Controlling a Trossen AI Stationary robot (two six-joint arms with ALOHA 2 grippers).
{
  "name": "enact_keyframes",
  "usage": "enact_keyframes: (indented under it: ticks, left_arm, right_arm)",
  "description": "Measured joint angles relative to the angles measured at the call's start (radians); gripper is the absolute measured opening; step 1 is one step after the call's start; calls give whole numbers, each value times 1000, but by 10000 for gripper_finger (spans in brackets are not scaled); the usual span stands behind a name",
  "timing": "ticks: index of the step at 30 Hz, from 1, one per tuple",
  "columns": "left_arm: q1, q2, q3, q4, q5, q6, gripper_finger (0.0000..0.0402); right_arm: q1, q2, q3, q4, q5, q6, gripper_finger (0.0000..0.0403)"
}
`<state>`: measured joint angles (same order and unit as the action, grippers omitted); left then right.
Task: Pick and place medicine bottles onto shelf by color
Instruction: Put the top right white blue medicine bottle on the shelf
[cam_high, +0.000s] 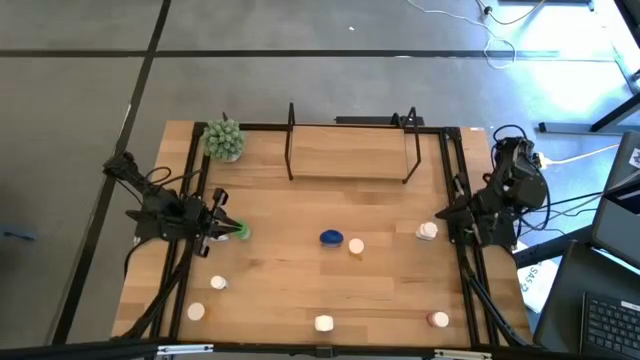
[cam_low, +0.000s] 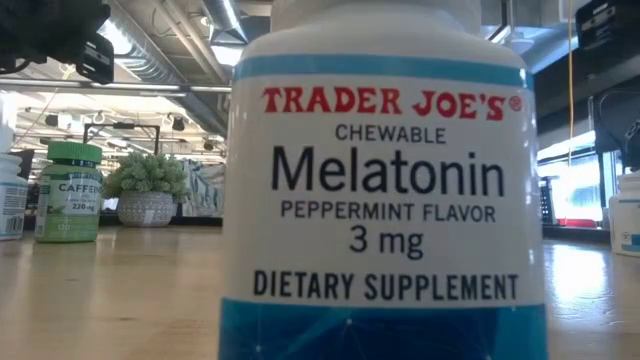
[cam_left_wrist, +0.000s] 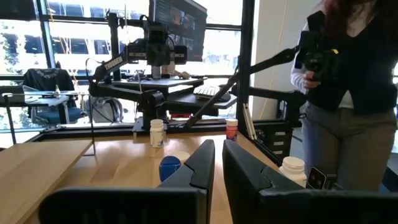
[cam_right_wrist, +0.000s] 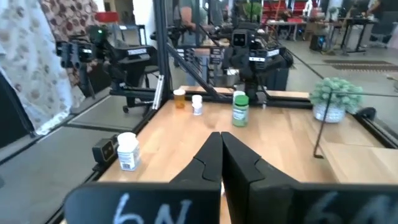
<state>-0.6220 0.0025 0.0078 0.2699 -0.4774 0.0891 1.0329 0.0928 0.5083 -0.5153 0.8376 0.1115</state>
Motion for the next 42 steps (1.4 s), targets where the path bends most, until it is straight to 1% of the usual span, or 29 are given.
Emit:
enact_keyframes:
  ticks: [3,9,11,13,15,21,25,28,34,38,40,42]
  left_arm:
    - [0,0,0,0,0,0,27]
    - [0,0,0,0,0,0,27]
    - [0,0,0,0,0,0,27]
    - [0,0,0,0,0,0,28]
    - [0,0,0,0,0,0,27]
    - [0,0,0,3,0,0,27]
    - [0,0,0,4,0,0,27]
    - [0,0,0,20,0,0,27]
    - [0,0,0,42,-10,6,27]
    - [0,0,25,78,-9,12,28]
    - [0,0,55,64,-9,18,27]
    - [0,0,87,14,-9,17,28]
  right_arm:
    - [-23,21,34,-41,9,27,2]
    - [-71,33,87,-117,125,97,2]
    - [-81,33,102,-136,138,99,2]
    - [-85,33,119,-155,128,97,2]
    - [-86,33,136,-178,97,95,2]
    - [-86,33,168,-222,-91,130,2]
    - [-86,41,169,-258,-195,217,2]
    - [-86,80,170,-307,-212,299,2]
    - [-87,210,169,-333,-195,365,2]
    - [-114,292,171,-337,-124,531,2]
    - [-142,337,190,-356,-116,601,2]
    - [-177,387,226,-390,-131,640,2]
